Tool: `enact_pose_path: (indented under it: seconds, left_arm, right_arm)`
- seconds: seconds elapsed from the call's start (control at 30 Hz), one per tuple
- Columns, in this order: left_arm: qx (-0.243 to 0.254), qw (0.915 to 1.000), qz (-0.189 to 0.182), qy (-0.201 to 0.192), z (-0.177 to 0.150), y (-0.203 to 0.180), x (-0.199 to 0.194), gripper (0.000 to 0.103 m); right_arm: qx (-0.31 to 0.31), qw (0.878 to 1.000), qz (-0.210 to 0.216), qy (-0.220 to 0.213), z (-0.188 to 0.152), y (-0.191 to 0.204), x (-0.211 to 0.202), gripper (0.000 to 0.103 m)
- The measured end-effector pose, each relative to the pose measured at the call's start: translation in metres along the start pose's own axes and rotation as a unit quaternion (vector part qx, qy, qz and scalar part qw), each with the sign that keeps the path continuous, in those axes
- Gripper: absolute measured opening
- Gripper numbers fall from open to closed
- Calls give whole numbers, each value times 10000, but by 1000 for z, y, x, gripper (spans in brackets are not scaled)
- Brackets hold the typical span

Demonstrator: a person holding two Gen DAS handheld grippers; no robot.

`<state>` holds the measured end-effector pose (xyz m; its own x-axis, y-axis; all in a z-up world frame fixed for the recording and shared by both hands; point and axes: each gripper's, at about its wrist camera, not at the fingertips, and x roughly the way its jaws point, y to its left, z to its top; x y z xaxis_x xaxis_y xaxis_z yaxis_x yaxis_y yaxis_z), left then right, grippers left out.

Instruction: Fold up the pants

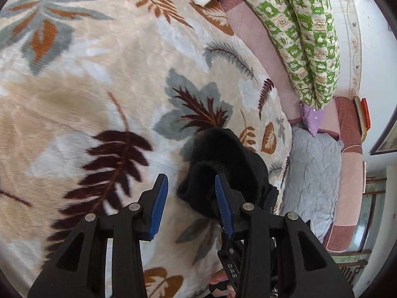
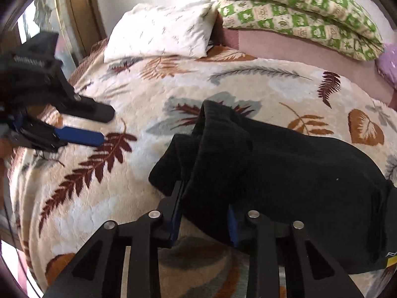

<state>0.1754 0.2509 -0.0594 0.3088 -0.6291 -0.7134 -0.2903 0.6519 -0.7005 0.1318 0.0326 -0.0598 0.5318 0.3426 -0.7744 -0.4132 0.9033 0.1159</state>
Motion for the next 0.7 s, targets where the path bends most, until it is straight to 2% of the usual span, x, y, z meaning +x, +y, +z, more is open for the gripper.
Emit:
enact_pose_path:
  seconds: [0.1,0.17,0.27,0.3,0.43,0.57,0.67,0.7]
  left_arm:
    - [-30,10000,-46,75,4,-5,11,37]
    - [-133,9998,-89,75,7,-4,11,37]
    - [-237,9996,-161,2,8,0,3,37]
    - [-239,9996,-145,-11,8,2,1,37]
    - [-342,9992,-180,-43,10,12,-7,39]
    - [-408,9988,-269,-72,11,19,-12,39]
    - [-265,9994,-224,-23,11,17,-11,39]
    - [-245,9995,-221,-7,11,17,-10,39]
  right_arm:
    - [54,9997,93,-238,2,-4,-15,29]
    - [37,9994,235,-241,2,-5,-17,30]
    - [3,9994,355,20,2,2,-6,45]
    - [-45,9994,333,37,2,5,-3,57]
    - [-419,9991,57,38,2,31,10,78]
    - [-583,9975,-368,129,5,44,26,77]
    - [-455,9979,-463,88,4,37,32,61]
    - [-420,9982,-437,49,5,34,31,50]
